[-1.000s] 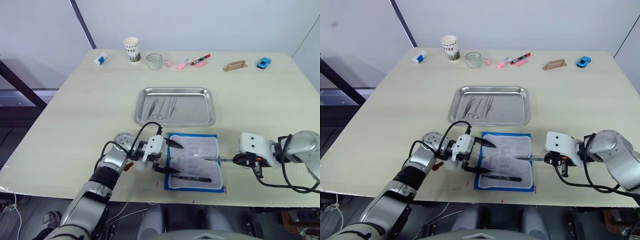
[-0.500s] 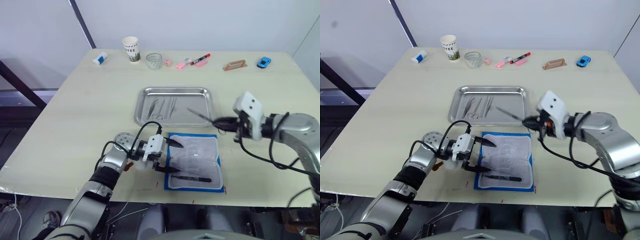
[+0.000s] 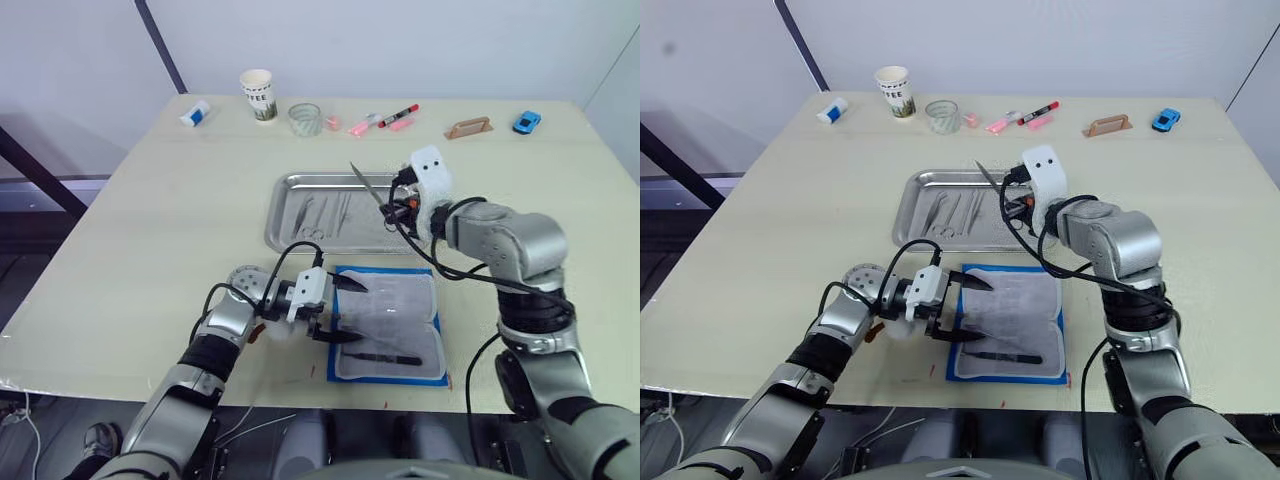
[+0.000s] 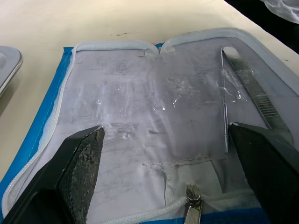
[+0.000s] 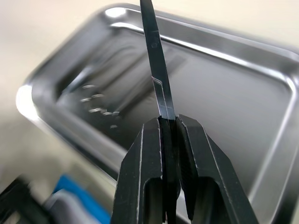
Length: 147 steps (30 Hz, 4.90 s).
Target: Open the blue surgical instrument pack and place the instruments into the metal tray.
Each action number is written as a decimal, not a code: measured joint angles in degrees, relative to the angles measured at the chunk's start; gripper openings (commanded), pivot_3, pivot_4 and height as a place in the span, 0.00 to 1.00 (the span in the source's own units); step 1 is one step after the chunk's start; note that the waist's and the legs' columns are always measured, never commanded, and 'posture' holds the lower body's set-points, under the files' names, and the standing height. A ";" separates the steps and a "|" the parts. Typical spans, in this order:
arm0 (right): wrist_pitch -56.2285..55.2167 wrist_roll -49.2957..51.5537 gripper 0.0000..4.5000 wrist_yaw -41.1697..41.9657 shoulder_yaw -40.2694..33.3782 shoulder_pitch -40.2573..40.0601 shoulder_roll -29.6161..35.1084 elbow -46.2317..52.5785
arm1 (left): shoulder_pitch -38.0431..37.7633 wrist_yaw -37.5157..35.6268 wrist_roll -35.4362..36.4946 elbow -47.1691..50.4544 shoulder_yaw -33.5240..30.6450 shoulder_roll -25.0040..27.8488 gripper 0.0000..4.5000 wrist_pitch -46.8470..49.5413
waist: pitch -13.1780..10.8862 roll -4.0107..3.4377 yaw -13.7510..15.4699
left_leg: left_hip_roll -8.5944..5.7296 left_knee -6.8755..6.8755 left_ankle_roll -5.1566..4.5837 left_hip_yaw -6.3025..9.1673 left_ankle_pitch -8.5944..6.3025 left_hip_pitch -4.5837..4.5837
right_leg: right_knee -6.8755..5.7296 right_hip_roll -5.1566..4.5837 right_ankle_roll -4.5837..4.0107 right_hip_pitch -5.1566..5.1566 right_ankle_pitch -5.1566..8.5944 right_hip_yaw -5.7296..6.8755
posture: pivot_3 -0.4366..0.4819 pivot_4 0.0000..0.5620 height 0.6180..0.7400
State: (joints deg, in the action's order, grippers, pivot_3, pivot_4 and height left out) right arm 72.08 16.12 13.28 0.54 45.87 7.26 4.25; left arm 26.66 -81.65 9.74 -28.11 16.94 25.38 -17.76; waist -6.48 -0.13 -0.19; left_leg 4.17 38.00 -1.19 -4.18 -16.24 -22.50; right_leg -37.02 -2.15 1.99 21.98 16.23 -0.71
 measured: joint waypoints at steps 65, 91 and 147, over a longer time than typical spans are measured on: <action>-40.00 7.22 0.98 31.62 0.05 -16.85 8.70 1.30 | -2.61 1.80 -0.23 3.98 -1.35 0.80 1.00 3.32 | -0.01 0.04 -0.67 | -0.04 -0.05 -0.02 -0.01 0.01 -0.06 | -0.02 0.24 0.18 0.07 -0.07 -0.15 | 0.48 0.27 1.00; -32.27 1.94 0.98 32.52 9.23 -47.74 35.53 35.64 | -3.24 -3.33 1.84 4.07 -1.69 3.03 1.00 2.49 | -0.13 0.47 -1.00 | 0.01 -0.28 0.00 -0.10 0.00 0.13 | 0.05 0.52 0.07 0.17 -0.01 -0.47 | 0.48 0.27 1.00; -35.22 -7.23 0.44 28.67 18.97 -44.83 33.98 31.81 | -2.24 -4.20 1.76 3.42 -0.82 3.51 1.00 3.58 | -0.05 0.62 -0.80 | 0.03 -0.25 0.00 -0.28 0.00 0.34 | -0.13 0.69 0.08 0.12 -0.02 -0.71 | 0.48 0.27 1.00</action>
State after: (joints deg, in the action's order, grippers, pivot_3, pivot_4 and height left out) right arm 36.85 8.88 41.95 19.51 1.04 41.24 36.06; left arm 24.42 -85.85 11.49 -24.68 16.12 28.89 -14.18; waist -6.52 0.49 -0.99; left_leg 4.19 37.75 -1.19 -4.46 -16.23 -22.16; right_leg -37.15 -1.47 2.07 22.10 16.21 -1.41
